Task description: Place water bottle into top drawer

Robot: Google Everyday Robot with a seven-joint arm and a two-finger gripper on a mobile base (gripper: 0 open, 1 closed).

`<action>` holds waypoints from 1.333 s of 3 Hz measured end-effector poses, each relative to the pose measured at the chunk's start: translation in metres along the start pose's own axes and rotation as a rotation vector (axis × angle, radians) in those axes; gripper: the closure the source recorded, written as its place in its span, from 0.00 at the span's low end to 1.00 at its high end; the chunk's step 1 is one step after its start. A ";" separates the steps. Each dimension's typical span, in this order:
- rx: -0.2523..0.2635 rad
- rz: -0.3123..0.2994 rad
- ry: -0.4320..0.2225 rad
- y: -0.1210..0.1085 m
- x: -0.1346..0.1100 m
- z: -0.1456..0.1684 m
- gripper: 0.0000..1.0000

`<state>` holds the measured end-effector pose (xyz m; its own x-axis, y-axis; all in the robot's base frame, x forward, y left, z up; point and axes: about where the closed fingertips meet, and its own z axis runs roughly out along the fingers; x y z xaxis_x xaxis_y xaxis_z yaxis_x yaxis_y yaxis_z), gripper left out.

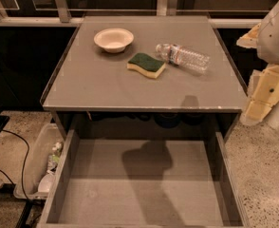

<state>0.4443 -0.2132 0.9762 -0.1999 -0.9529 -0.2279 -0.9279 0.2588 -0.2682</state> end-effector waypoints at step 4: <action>0.043 0.038 -0.250 -0.112 -0.021 0.047 0.00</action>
Offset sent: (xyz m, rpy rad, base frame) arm 0.0860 -0.0131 -0.0011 0.2045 -0.1722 0.0222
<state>0.5677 -0.2148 0.9671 -0.1457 -0.8748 -0.4620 -0.9060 0.3056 -0.2928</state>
